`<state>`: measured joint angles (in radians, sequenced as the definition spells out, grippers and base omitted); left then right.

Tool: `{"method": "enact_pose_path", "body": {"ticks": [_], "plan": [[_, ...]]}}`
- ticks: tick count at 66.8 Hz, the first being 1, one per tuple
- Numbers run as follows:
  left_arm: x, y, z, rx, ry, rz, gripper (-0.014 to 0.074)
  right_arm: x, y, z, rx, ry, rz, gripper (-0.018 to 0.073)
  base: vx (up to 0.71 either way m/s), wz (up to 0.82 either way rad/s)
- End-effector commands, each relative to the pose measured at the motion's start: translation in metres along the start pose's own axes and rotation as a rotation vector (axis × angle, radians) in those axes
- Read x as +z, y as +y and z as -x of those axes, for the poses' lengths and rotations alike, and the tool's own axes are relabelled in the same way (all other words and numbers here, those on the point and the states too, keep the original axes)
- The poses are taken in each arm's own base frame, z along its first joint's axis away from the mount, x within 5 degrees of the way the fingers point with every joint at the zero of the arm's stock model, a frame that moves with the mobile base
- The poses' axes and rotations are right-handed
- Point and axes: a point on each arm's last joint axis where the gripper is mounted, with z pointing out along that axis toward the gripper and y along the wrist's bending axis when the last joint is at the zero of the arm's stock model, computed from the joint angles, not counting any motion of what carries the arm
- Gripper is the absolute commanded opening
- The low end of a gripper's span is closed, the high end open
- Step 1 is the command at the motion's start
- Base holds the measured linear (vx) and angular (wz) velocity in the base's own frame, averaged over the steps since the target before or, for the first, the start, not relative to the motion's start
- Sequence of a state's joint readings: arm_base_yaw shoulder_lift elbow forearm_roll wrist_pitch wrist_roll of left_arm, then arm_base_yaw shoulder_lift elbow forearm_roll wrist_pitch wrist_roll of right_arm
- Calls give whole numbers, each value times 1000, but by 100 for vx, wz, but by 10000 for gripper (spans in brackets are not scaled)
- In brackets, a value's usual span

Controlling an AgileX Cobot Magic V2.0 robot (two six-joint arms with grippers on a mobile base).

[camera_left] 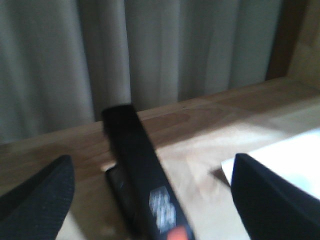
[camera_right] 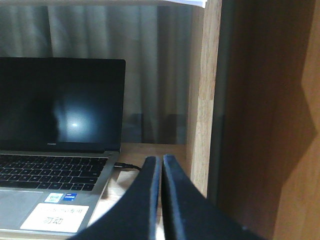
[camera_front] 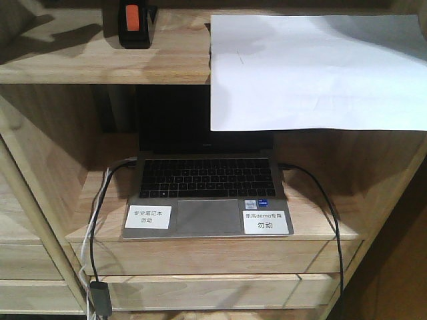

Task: Grab stapler and paper to desk for stapling
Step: 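Close the left gripper on the stapler and lift it off the shelf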

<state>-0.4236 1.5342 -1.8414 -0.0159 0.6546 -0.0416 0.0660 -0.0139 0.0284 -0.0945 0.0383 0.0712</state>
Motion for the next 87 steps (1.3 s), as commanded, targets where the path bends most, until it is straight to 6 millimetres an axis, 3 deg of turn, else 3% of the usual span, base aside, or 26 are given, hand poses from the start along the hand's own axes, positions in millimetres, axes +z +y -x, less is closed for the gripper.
{"method": "enact_pose_path", "body": {"ticks": [1,15,34,54,64,78,87], "plan": [[-7,-4,25,-40,-77,-16,611,-1,0,6,-7,-81,-1,-9,0,0],[19,-3,30,-74,26,7,611,-1,0,6,-7,-81,-1,-9,0,0],[48,-1,22,-124,107,26,610,-1,0,6,-7,-81,-1,-9,0,0],[63,-1,11,-127,147,32,569,-1,0,6,-7,-81,-1,-9,0,0],[65,0,10,-102,157,32,400,-1,0,6,-7,-82,-1,-9,0,0],[62,0,12,-24,151,25,-7,-1,0,6,-7,-82,-1,-9,0,0],[57,-1,15,-8,141,23,-9,-1,0,6,-7,-82,-1,-9,0,0]]}}
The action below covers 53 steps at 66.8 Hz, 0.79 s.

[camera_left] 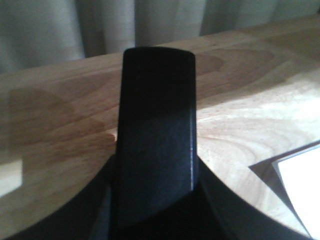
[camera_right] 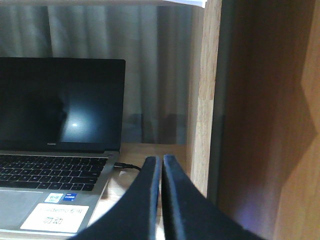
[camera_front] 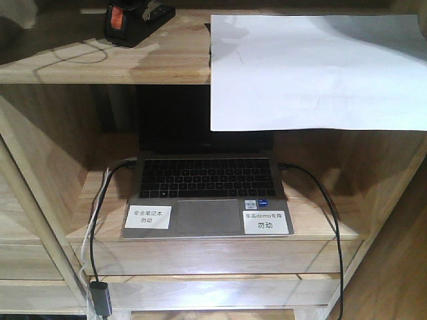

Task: Grab stapler and paper to desk for stapling
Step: 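Close the left gripper on the stapler and lift it off the shelf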

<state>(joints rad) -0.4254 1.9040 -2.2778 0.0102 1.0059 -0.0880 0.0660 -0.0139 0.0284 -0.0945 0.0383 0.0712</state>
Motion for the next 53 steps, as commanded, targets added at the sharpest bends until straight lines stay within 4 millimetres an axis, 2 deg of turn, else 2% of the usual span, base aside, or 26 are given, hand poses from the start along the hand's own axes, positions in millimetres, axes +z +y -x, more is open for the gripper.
{"method": "enact_pose_path", "body": {"ticks": [1,9,32,46,53], "plan": [[-40,-3,21,18,-145,-12,-9,-1,0,6,-7,-82,-1,-9,0,0],[-52,-3,25,18,-178,-16,-8,-1,0,6,-7,-82,-1,-9,0,0],[-110,-4,30,85,-223,-28,-7,-1,0,6,-7,-82,-1,-9,0,0],[-135,-3,16,113,-225,-26,-7,-1,0,6,-7,-81,-1,-9,0,0],[-148,-2,1,113,-257,-26,-7,-1,0,6,-7,-81,-1,-9,0,0]]}}
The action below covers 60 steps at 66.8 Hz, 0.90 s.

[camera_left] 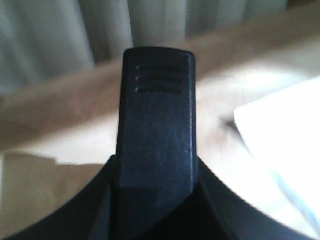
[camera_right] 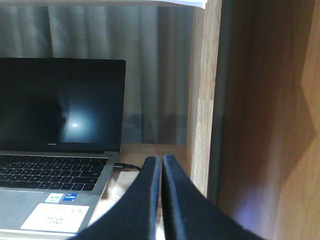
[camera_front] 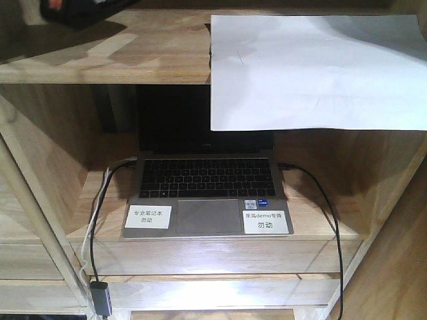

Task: Grab stapler and paper to desk for stapling
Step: 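Close the left gripper on the stapler and lift it off the shelf, then lower the held stapler with the left gripper toward the robot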

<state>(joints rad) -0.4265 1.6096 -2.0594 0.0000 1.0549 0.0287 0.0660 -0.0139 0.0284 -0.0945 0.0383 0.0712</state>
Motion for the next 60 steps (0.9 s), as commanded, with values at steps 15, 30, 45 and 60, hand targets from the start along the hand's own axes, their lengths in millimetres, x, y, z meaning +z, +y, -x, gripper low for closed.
{"method": "enact_pose_path", "body": {"ticks": [15,30,45,60], "plan": [[-78,-3,-44,5,-308,1,-7,-1,0,6,-7,-81,-1,-9,0,0],[-100,-7,-102,-38,-315,-35,-7,-1,0,6,-7,-81,-1,-9,0,0],[-121,-9,-152,-23,-301,-39,-7,-1,0,6,-7,-81,-1,-9,0,0],[-135,-10,-205,-25,-321,-36,-7,-1,0,6,-7,-81,-1,-9,0,0]]}}
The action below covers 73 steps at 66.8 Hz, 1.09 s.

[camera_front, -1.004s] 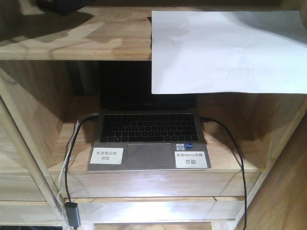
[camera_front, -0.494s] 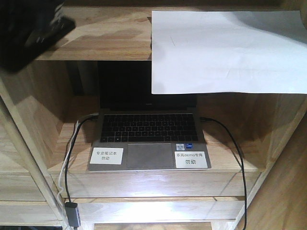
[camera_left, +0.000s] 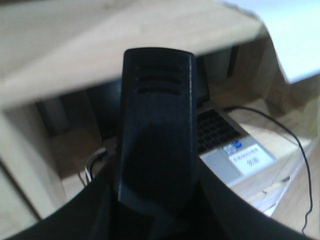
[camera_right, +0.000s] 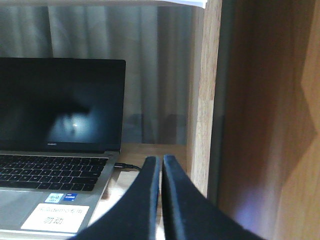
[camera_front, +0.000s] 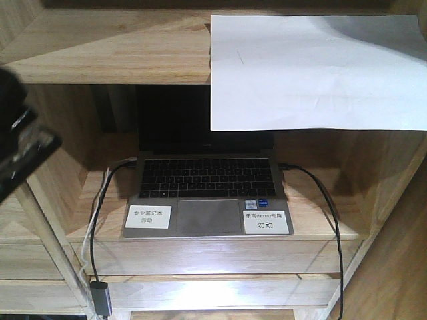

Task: Grab stapler and paper to desk for stapling
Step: 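Lower the held stapler with the left gripper toward the robot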

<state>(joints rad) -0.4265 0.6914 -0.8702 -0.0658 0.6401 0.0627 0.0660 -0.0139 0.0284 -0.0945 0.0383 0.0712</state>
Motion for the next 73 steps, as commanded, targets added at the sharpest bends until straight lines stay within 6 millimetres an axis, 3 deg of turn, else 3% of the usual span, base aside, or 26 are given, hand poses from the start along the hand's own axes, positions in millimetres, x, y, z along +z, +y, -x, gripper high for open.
{"method": "enact_pose_path", "body": {"ticks": [1,18,31,73], "plan": [[-15,-1,-3,-6,-170,0,-7,-1,0,6,-7,-81,-1,-9,0,0],[-20,-1,-73,-9,-169,5,-7,-1,0,6,-7,-81,-1,-9,0,0],[-17,-1,-110,-10,-167,8,-7,-1,0,6,-7,-81,-1,-9,0,0],[-18,-1,-113,-13,-200,10,-7,-1,0,6,-7,-81,-1,-9,0,0]]}}
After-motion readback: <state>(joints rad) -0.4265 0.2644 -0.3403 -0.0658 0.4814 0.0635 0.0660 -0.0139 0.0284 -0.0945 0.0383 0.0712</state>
